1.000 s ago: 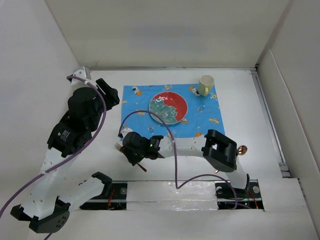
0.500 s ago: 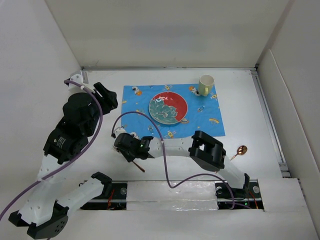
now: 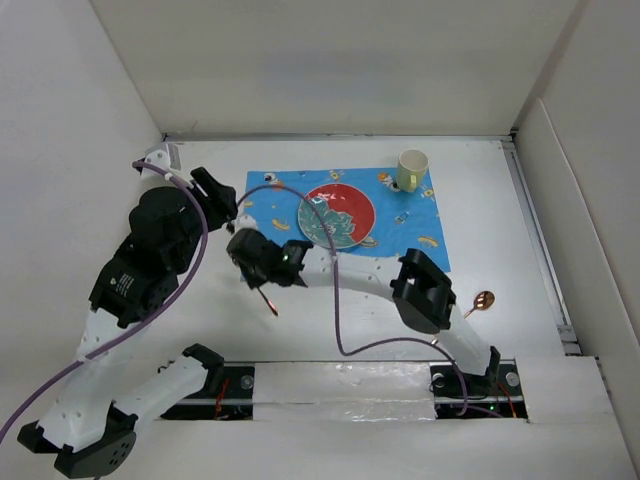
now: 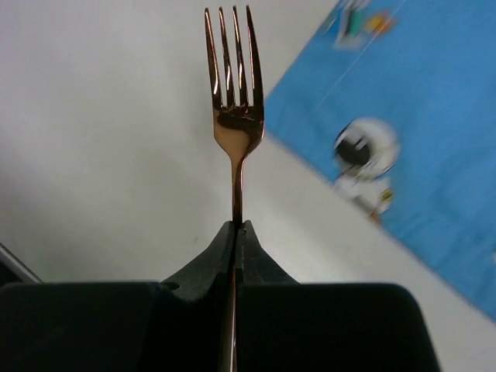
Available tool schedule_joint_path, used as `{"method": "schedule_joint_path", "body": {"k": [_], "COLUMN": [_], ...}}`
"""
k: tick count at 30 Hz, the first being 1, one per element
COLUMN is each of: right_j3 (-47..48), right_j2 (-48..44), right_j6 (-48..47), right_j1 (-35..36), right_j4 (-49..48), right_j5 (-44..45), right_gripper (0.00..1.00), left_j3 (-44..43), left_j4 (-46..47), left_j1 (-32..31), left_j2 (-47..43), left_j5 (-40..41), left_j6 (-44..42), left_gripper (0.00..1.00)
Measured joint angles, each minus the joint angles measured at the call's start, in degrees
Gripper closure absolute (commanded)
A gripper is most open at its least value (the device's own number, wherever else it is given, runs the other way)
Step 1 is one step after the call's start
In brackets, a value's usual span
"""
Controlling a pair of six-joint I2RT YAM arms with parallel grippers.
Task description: Set the dinner table for one person
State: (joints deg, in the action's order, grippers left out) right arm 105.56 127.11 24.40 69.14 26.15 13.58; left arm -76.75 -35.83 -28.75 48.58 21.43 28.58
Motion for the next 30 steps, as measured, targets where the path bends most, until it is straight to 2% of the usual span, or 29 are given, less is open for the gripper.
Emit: {"method": "schedule_joint_path", "body": {"k": [2, 4, 8, 11, 20, 30], "right_j3": [7.5, 10.7, 23.9, 28.3, 28.8, 24.7], "right_j2": [0.1, 0.6, 5.8, 9.8, 17.5, 18.0], "right_j6": [1.9, 3.1, 8.0, 11.1, 18.4, 20.1], "right_j1": [-4.6, -6.7, -13.1, -16.7, -19.2, -19.3], "right_j4": [1.0, 1.7, 3.0, 3.9, 7.1, 6.4], "right_j5": [3.0, 4.4, 7.3, 8.9, 7.5, 5.7], "right_gripper": [1.0, 1.0, 1.0, 1.0, 1.0, 1.0], "left_j3": [0.5, 1.2, 3.5, 5.7, 7.3, 7.4], "left_j4": [0.2, 0.5, 1.0, 1.1, 0.9, 1.0], "left_j1": [0.0, 0.0, 0.0, -0.2, -1.6, -1.9], "left_j2": [0.0, 0.1, 0.6, 1.5, 2.7, 3.2], "left_j5": [-0.6, -1.3, -2.4, -2.9, -2.7, -1.9], "left_j6": [0.0, 0.0, 0.0, 0.0, 0.0, 0.0], "left_gripper": [0.5, 0.5, 0.51, 0.51, 0.51, 0.51]}}
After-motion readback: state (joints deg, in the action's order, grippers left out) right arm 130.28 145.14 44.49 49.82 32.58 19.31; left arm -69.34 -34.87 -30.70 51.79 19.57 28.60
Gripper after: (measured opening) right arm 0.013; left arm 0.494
